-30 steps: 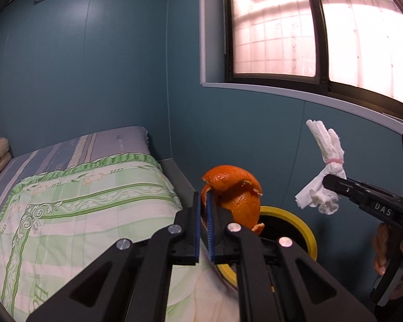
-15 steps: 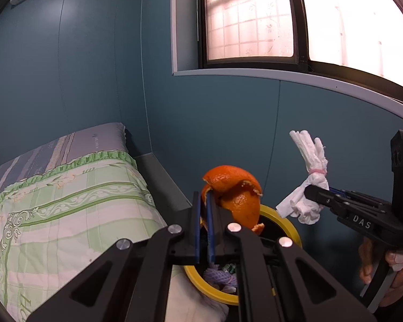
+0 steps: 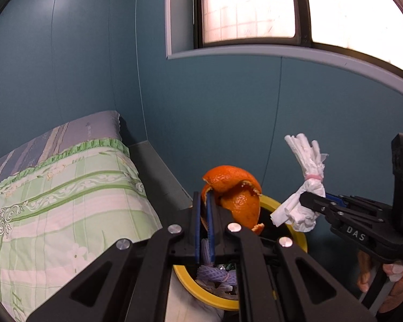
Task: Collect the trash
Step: 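Lift and carry the orange peel and tissue over the yellow bin, then open both tools to drop the peel and tissue into the bin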
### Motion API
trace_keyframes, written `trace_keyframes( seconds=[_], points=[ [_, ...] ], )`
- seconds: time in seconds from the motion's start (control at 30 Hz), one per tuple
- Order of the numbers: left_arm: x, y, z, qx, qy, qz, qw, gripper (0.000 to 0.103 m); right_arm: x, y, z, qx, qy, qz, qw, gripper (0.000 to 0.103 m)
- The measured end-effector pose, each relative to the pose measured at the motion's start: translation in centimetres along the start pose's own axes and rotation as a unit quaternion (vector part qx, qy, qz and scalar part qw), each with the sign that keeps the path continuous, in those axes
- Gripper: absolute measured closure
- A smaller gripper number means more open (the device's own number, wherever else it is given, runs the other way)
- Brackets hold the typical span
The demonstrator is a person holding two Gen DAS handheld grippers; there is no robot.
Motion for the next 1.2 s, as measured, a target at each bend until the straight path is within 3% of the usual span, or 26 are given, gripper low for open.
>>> trace_keyframes(
  seconds=[0.37, 0.67, 0.77, 0.83, 0.9, 0.97, 1.2],
  points=[
    [-1.3, 8.5, -3.5, -0.091, -0.029, -0.017, 0.9953, 0.099, 1.6, 5.0, -1.3, -0.076, 0.007, -0.029, 0.997, 0.087],
    [-2.0, 11.3, -5.5, -0.129, -0.045, -0.025, 0.9903, 0.099, 0.8, 7.3, -2.1, -0.104, -0.003, -0.035, 0.994, 0.086],
    [-2.3, 11.7, -5.8, -0.137, -0.055, -0.031, 0.9885, 0.096, 0.8, 7.6, -2.2, -0.108, -0.004, -0.040, 0.993, 0.079],
    [-2.5, 12.0, -5.8, -0.141, -0.061, -0.033, 0.9875, 0.091, 1.4, 7.7, -2.2, -0.112, 0.002, -0.044, 0.993, 0.070],
    [-2.8, 11.9, -5.8, -0.142, -0.068, -0.032, 0.9871, 0.073, 1.9, 7.7, -2.1, -0.114, 0.008, -0.044, 0.993, 0.064],
    [-3.1, 11.9, -5.7, -0.139, -0.072, -0.024, 0.9874, 0.061, 2.0, 7.7, -2.1, -0.115, 0.011, -0.047, 0.992, 0.060],
    [-5.0, 10.7, -5.7, -0.133, -0.094, -0.019, 0.9865, 0.058, 2.1, 6.9, -2.0, -0.111, 0.020, -0.058, 0.992, 0.056]
  ],
)
Point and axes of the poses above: each gripper's, at about its wrist camera, not at the fingertips, and y roughly the way its jaws point, x to its right, z to its top, the point moved 3 cm from there along y, roughly the way its jaws point, and after that the axes turned 5 degrees about y, right-handed, at the moved point
